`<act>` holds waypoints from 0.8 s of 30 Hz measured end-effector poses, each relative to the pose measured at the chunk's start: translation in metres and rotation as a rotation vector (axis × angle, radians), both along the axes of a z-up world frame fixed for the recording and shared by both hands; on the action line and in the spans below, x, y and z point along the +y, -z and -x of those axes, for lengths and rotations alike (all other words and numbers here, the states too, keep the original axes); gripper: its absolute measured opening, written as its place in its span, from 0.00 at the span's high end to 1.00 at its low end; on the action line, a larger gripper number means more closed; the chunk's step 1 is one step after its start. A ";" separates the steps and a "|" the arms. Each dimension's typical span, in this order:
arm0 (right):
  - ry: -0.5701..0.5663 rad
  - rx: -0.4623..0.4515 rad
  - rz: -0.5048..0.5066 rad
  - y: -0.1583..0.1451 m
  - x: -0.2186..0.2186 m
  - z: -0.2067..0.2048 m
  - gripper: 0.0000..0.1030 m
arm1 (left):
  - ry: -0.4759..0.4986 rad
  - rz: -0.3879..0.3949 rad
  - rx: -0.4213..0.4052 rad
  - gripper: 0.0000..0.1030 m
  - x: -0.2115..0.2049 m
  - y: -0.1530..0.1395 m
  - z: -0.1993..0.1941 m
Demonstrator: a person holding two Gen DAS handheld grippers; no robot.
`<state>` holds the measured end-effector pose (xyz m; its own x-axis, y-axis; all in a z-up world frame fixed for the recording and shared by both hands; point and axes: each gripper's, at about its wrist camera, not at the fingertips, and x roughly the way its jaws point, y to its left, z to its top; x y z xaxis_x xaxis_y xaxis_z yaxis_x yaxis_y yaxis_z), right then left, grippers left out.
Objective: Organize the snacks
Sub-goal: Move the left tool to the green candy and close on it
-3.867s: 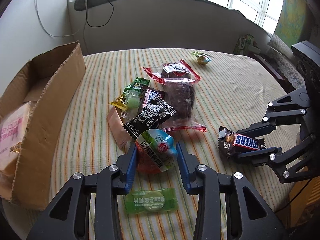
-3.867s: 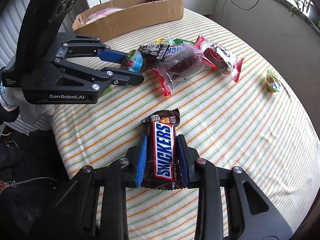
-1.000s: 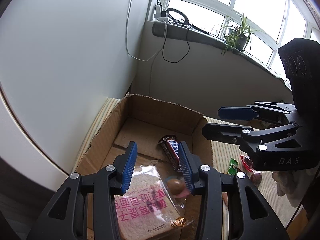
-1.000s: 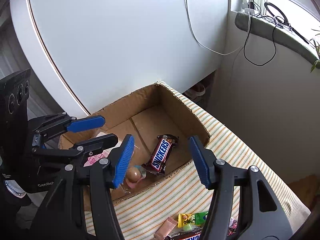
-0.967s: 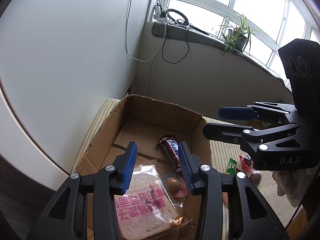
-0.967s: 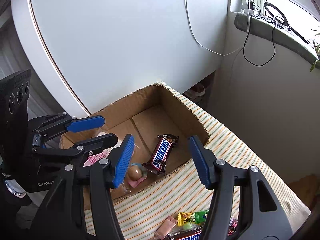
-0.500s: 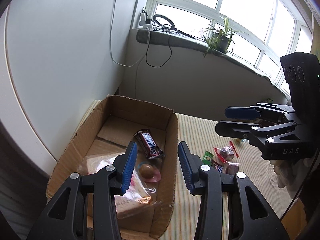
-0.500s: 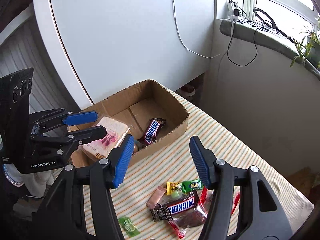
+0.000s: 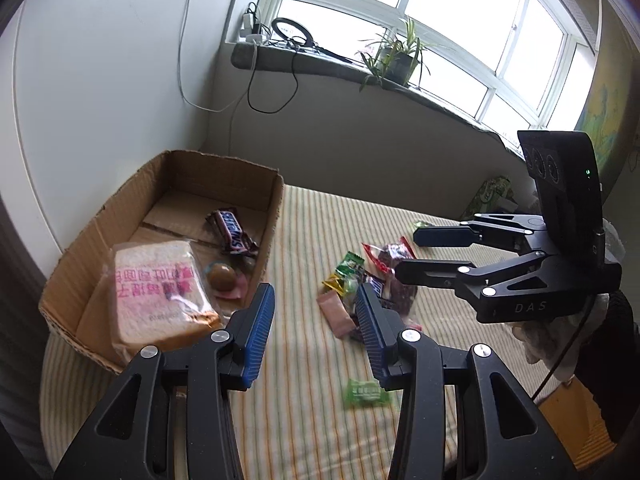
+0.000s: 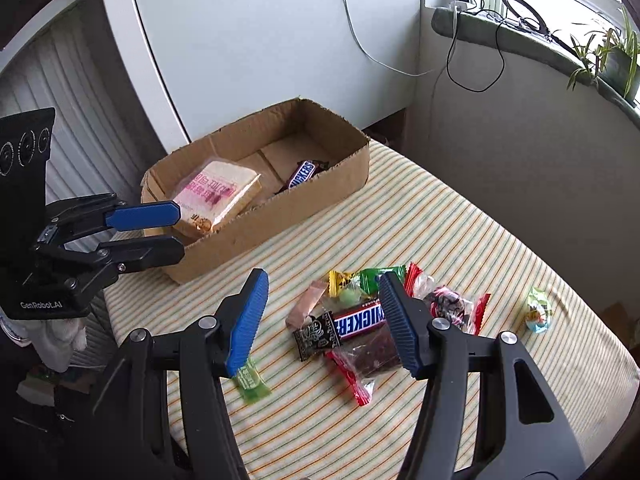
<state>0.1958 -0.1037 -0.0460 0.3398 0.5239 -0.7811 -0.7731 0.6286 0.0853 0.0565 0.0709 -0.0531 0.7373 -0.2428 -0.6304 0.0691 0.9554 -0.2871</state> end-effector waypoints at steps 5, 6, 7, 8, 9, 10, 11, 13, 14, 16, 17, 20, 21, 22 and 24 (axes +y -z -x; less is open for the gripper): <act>-0.004 0.016 0.026 0.023 -0.001 0.006 0.42 | 0.046 -0.004 0.038 0.60 -0.023 0.022 0.013; -0.006 0.023 0.027 0.027 0.000 0.007 0.42 | 0.055 -0.004 0.052 0.60 -0.028 0.028 0.015; -0.005 0.030 0.031 0.031 0.001 0.007 0.42 | 0.067 -0.004 0.063 0.60 -0.034 0.034 0.016; -0.005 0.035 0.033 0.035 0.002 0.007 0.42 | 0.079 -0.003 0.073 0.60 -0.039 0.039 0.018; -0.005 0.041 0.035 0.038 0.003 0.006 0.42 | 0.091 0.000 0.083 0.60 -0.043 0.045 0.019; -0.006 0.044 0.037 0.041 0.003 0.007 0.42 | 0.101 0.003 0.093 0.60 -0.048 0.049 0.021; -0.004 0.044 0.039 0.043 0.003 0.007 0.44 | 0.110 0.004 0.104 0.60 -0.052 0.053 0.021; -0.005 0.049 0.037 0.046 0.002 0.007 0.52 | 0.119 -0.010 0.115 0.60 -0.058 0.058 0.021; -0.005 0.052 0.032 0.047 0.001 0.007 0.52 | 0.121 -0.023 0.114 0.60 -0.061 0.059 0.020; -0.004 0.059 0.027 0.049 0.001 0.007 0.52 | 0.124 -0.053 0.102 0.53 -0.066 0.059 0.021; -0.004 0.062 0.026 0.051 0.001 0.007 0.52 | 0.121 -0.064 0.092 0.45 -0.068 0.059 0.022; -0.005 0.053 0.034 0.054 0.002 0.009 0.52 | 0.126 -0.053 0.091 0.44 -0.072 0.063 0.022; -0.007 0.051 0.038 0.056 0.003 0.009 0.52 | 0.122 -0.066 0.092 0.44 -0.074 0.065 0.022; -0.009 0.052 0.038 0.057 0.004 0.010 0.53 | 0.123 -0.080 0.092 0.44 -0.077 0.067 0.021; -0.015 0.061 0.036 0.059 0.005 0.011 0.57 | 0.134 -0.105 0.095 0.44 -0.083 0.070 0.021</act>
<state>0.1849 -0.0990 -0.1052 0.2835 0.4999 -0.8184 -0.7766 0.6203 0.1098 0.0360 -0.0119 -0.1227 0.6389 -0.2639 -0.7226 0.1750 0.9645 -0.1975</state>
